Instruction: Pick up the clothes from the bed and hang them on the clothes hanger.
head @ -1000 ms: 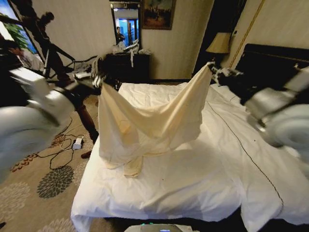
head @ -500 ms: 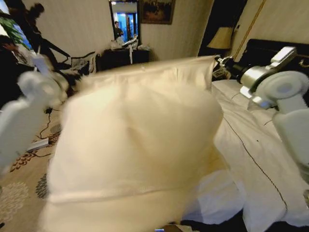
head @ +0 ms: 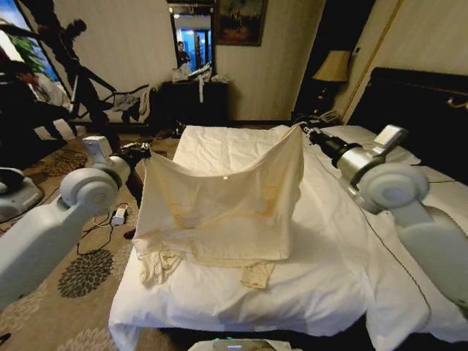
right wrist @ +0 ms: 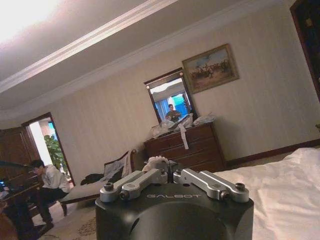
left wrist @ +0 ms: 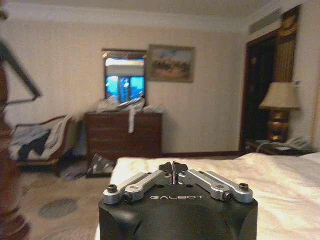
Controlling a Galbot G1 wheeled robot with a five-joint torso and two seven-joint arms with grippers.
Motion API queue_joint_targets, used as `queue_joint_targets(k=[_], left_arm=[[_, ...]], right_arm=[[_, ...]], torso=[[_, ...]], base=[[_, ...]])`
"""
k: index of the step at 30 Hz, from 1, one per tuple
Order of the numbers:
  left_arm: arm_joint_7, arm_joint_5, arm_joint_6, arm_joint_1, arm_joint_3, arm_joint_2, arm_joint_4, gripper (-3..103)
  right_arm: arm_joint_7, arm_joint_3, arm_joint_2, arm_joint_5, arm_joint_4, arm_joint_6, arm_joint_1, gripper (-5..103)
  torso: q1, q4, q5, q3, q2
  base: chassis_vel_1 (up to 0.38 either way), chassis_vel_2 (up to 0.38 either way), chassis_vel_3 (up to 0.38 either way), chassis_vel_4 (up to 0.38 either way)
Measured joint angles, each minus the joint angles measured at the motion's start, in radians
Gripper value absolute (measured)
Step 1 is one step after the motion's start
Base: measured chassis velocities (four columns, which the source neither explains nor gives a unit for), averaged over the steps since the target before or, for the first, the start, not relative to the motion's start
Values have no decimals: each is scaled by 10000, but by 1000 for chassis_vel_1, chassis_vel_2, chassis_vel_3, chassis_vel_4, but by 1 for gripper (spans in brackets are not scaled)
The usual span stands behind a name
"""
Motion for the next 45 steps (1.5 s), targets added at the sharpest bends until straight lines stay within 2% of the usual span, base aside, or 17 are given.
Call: queue_joint_targets(k=[4, 7, 9, 13, 15, 18, 21, 22, 25, 26, 29, 30, 35, 38, 39, 43, 45], left_arm=[[-487, -905, -234, -331, -459, 493, -1102, 0], [-1040, -2213, -269, -442, -1477, 1002, -1791, 0], [-1131, -2483, -269, -380, -1798, 1162, -1942, 0], [-1640, -4436, -232, -128, -3655, 1972, -2642, 0], [-1663, -4766, -204, -234, -4000, 2226, -2689, 0], [-1465, -4632, -162, -465, -3894, 2365, -2475, 0], [-1166, -3294, -70, -623, -2885, 2011, -1602, 0], [-1166, -3294, -70, -623, -2885, 2011, -1602, 0], [-1023, -1780, -201, -62, -2047, 1074, -447, 0], [-1023, -1780, -201, -62, -2047, 1074, -447, 0], [-676, -357, -407, 8, -1166, 79, 885, 0], [-676, -357, -407, 8, -1166, 79, 885, 0], [-285, 844, -563, -64, -437, -797, 1940, 0], [167, 1669, -648, 501, -214, -1142, 2134, 0], [167, 1669, -648, 501, -214, -1142, 2134, 0], [734, 2965, -887, 1415, 78, -1618, 2546, 0], [850, 3222, -987, 1555, 127, -1756, 2723, 0]], right_arm=[[292, 912, -277, 604, 802, -23, -620, 0], [570, 2068, -619, 1723, 1403, -217, -864, 0], [680, 2463, -736, 2071, 1542, -286, -906, 0], [1127, 4551, -1396, 4052, 2071, -407, -814, 0], [1167, 4849, -1540, 4396, 2106, -318, -628, 0], [1015, 4848, -1588, 4328, 1991, -286, -473, 0], [813, 3900, -1317, 3498, 1596, -275, -235, 0], [813, 3900, -1317, 3498, 1596, -275, -235, 0], [460, 2686, -849, 2390, 1260, -300, -644, 0], [460, 2686, -849, 2390, 1260, -300, -644, 0], [-18, 1595, -234, 1203, 681, -432, -988, 0], [-18, 1595, -234, 1203, 681, -432, -988, 0], [-407, 579, 392, 24, -248, -441, -860, 0], [-595, 118, 674, -519, -396, -440, -1098, 0], [-595, 118, 674, -519, -396, -440, -1098, 0], [-865, -894, 1241, -1330, -840, -392, -1229, 0], [-894, -1110, 1388, -1488, -974, -373, -1229, 0]], torso=[[-26, -4, -3, -13, 9], [-24, 3, -2, -10, 10], [-20, 4, -4, -9, 10], [-13, -1, -1, -6, 5], [-19, 0, -4, -10, 7], [-24, 3, -3, -12, 11], [-18, 2, -4, -7, 9], [-18, 2, -4, -7, 9], [-8, 1, -1, -2, 2], [-8, 1, -1, -2, 2], [-13, 2, -8, -4, 3], [-13, 2, -8, -4, 3], [-10, -2, 0, -3, 2], [-12, 0, -4, -5, 3], [-12, 0, -4, -5, 3], [-19, 3, -3, -7, 6], [-17, 4, -2, -6, 5]], base=[[0, 0, 0, 0], [0, 0, 0, 0], [0, 0, 0, 0], [0, 0, 0, 0], [0, 0, 0, 0], [0, 0, 0, 0], [0, 0, 0, 0], [0, 0, 0, 0], [0, 0, 0, 0], [0, 0, 0, 0], [0, 0, 0, 0], [0, 0, 0, 0], [0, 0, 0, 0], [0, 0, 0, 0], [0, 0, 0, 0], [0, 0, 0, 0], [0, 0, 0, 0]])
